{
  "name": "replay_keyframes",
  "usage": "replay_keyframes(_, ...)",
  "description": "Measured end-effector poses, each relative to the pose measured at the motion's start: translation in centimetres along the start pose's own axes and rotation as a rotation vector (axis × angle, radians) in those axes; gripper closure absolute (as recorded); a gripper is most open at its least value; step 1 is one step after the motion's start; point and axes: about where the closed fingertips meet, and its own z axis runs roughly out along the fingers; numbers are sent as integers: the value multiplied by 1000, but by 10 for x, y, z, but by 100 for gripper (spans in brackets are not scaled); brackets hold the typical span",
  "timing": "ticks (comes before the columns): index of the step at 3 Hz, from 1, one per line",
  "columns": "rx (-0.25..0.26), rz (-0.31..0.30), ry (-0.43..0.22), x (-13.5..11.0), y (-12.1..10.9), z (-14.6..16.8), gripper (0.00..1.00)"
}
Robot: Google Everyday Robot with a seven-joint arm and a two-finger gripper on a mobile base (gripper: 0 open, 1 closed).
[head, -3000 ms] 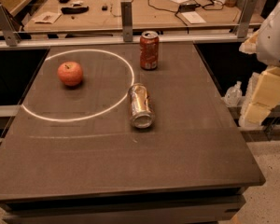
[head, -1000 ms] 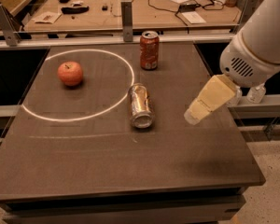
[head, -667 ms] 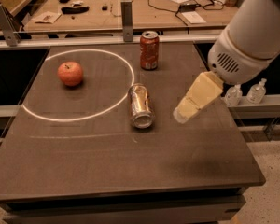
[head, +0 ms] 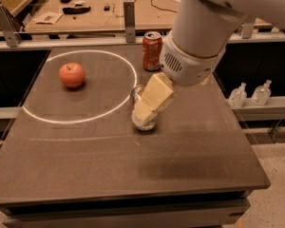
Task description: Place orange can upright
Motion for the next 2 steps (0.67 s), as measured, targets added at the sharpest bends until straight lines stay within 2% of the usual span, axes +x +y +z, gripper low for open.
replay_keyframes(1,28,61,-8,-22,17,15,0)
replay_keyframes(2,87,113,-43,-41,23,32,0)
